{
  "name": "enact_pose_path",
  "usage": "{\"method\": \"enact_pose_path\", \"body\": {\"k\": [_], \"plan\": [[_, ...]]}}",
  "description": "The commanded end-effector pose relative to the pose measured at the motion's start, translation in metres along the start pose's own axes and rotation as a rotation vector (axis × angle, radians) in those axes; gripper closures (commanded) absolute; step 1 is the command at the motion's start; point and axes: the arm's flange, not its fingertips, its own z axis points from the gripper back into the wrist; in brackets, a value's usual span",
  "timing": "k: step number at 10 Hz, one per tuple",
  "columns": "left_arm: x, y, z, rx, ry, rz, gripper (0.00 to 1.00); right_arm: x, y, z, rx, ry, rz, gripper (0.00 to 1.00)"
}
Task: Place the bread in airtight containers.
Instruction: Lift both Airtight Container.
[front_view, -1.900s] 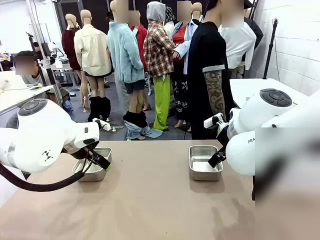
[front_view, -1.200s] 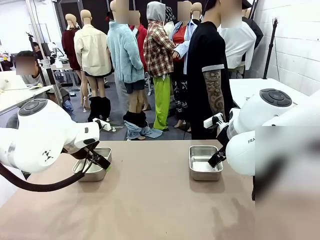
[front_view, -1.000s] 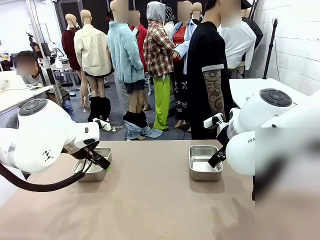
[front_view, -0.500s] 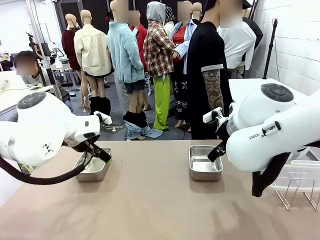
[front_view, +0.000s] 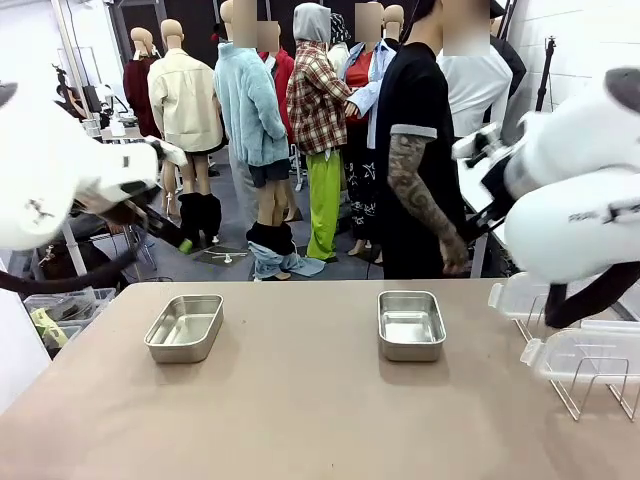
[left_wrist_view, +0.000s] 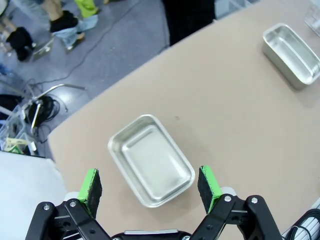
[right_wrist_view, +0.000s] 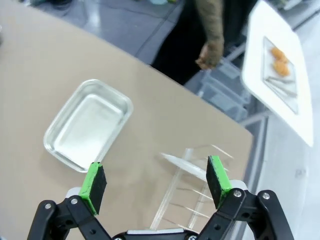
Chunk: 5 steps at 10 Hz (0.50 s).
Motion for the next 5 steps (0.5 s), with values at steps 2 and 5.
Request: {"method": "enact_pose_path", "body": {"k": [2, 5], "plan": [[-0.022, 0.069, 0.030, 0.067, -0.009, 0.094, 0.00, -0.045, -0.058, 0.055, -0.199, 0.043, -0.218, 0.00], [-0.063, 0.117, 0.057, 0.138, 0.014, 0.191, 0.00, -0.116, -0.140, 0.078, -0.265, 0.112, -0.497, 0.00]]}}
